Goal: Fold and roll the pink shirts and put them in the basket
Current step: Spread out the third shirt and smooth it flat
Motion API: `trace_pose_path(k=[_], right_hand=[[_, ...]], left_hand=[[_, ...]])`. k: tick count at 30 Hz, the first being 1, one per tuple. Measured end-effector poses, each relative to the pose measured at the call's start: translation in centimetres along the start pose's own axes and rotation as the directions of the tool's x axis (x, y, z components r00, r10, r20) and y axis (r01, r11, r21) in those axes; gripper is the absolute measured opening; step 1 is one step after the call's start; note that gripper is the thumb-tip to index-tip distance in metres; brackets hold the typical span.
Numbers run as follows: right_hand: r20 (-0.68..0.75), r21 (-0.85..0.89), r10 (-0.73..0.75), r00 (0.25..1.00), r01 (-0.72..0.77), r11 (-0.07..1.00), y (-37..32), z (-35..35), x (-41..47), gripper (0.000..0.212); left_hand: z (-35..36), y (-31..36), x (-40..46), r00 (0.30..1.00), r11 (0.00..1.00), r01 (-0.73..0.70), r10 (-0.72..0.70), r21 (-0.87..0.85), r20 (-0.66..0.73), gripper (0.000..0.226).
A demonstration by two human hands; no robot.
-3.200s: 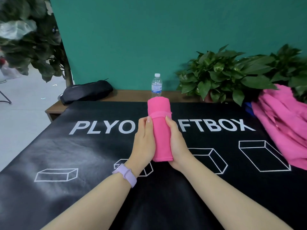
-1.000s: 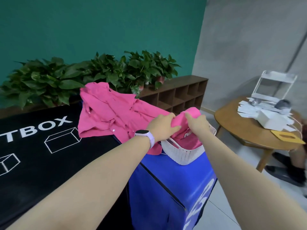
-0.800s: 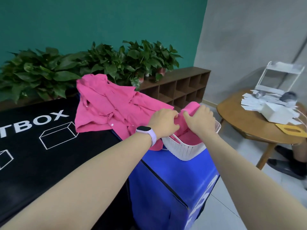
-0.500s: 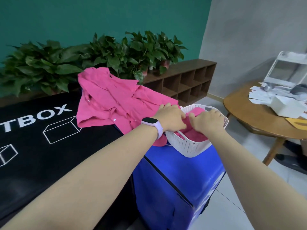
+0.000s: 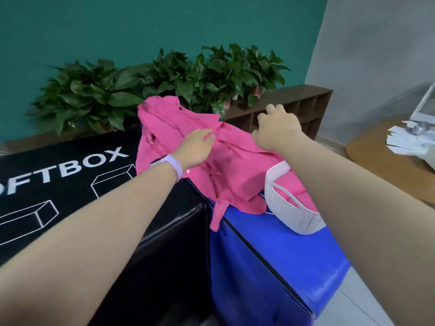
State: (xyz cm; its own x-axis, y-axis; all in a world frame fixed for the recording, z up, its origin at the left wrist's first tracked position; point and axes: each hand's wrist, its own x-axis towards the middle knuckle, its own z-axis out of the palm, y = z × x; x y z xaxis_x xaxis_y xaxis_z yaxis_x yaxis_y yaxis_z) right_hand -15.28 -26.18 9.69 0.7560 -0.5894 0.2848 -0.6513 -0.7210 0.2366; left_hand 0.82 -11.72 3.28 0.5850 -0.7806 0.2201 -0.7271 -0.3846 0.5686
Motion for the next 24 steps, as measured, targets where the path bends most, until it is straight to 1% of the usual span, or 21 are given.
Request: trace_pose_path(k=[1,2,4,6,7,8,9,10,11,13,14,16,18,19,21,22,24], right_hand=[[0.016,0.029,-0.044,0.999,0.043,0.999,-1.4,0.5,0.9,0.050],[0.030,0.043,-0.070,0.997,0.069,0.997,-2.7,1.1,1.6,0.050],[0.066,0.082,-0.110,0.992,0.104,0.991,-5.8,2.4,2.8,0.049],[0.119,0.160,-0.156,0.981,0.136,0.978,-8.8,4.1,3.6,0.050],[0.161,0.214,-0.182,0.970,0.146,0.966,-10.4,4.7,3.8,0.051],[0.197,0.260,-0.208,0.958,0.153,0.953,-11.9,5.4,4.1,0.053],[0.223,0.270,-0.232,0.947,0.168,0.948,-13.0,6.2,4.3,0.054],[0.241,0.242,-0.243,0.940,0.185,0.953,-13.9,7.1,4.3,0.055],[0.241,0.209,-0.246,0.939,0.197,0.958,-14.5,7.9,4.3,0.055],[0.216,0.180,-0.211,0.953,0.174,0.968,-15.0,8.9,4.3,0.049],[0.182,0.167,-0.184,0.966,0.154,0.974,-15.2,9.2,4.2,0.044],[0.070,0.138,-0.137,0.988,0.127,0.982,-15.5,9.8,3.9,0.034],[-0.017,0.179,-0.070,0.997,0.072,0.981,-15.6,10.2,3.6,0.027],[-0.034,0.249,-0.023,0.999,0.031,0.968,-15.5,10.3,3.4,0.028],[-0.022,0.421,0.095,0.995,-0.077,0.904,-15.1,10.5,3.2,0.035],[-0.011,0.466,0.139,0.990,-0.118,0.877,-14.8,10.5,3.1,0.036],[0.001,0.456,0.158,0.987,-0.141,0.879,-14.1,10.8,3.0,0.026]], left_hand=[[-0.6,-1.9,0.5,0.997,0.997,0.071,-0.071,-0.036,-0.010,0.047],[-1.3,-3.7,0.9,0.993,0.993,0.116,-0.116,-0.010,-0.014,0.049],[-1.9,-7.3,1.4,0.979,0.968,0.201,-0.205,0.147,0.014,0.061],[-1.1,-9.8,1.6,0.965,0.918,0.263,-0.252,0.296,-0.075,0.067],[-0.6,-10.2,1.5,0.959,0.897,0.282,-0.262,0.340,-0.105,0.062],[0.1,-10.5,1.4,0.959,0.888,0.282,-0.259,0.364,-0.113,0.053],[0.7,-10.6,1.5,0.965,0.884,0.262,-0.240,0.387,-0.106,0.042],[1.3,-10.7,1.5,0.973,0.884,0.233,-0.210,0.405,-0.101,0.035],[1.8,-10.9,1.7,0.977,0.885,0.212,-0.185,0.414,-0.104,0.032],[1.6,-11.0,2.1,0.979,0.860,0.201,-0.161,0.469,-0.124,0.029],[1.3,-11.1,2.4,0.976,0.844,0.213,-0.164,0.493,-0.141,0.028],[1.0,-11.4,2.4,0.964,0.827,0.263,-0.208,0.496,-0.163,0.026],[0.9,-11.5,2.1,0.960,0.823,0.280,-0.221,0.494,-0.175,0.026],[0.9,-11.7,1.8,0.962,0.824,0.269,-0.208,0.498,-0.174,0.025],[0.7,-12.2,1.3,0.976,0.844,0.215,-0.171,0.491,-0.133,0.027],[0.6,-12.4,0.9,0.983,0.861,0.181,-0.158,0.475,-0.089,0.029],[0.3,-13.0,-0.1,0.987,0.876,0.106,-0.149,0.470,0.054,0.037]])
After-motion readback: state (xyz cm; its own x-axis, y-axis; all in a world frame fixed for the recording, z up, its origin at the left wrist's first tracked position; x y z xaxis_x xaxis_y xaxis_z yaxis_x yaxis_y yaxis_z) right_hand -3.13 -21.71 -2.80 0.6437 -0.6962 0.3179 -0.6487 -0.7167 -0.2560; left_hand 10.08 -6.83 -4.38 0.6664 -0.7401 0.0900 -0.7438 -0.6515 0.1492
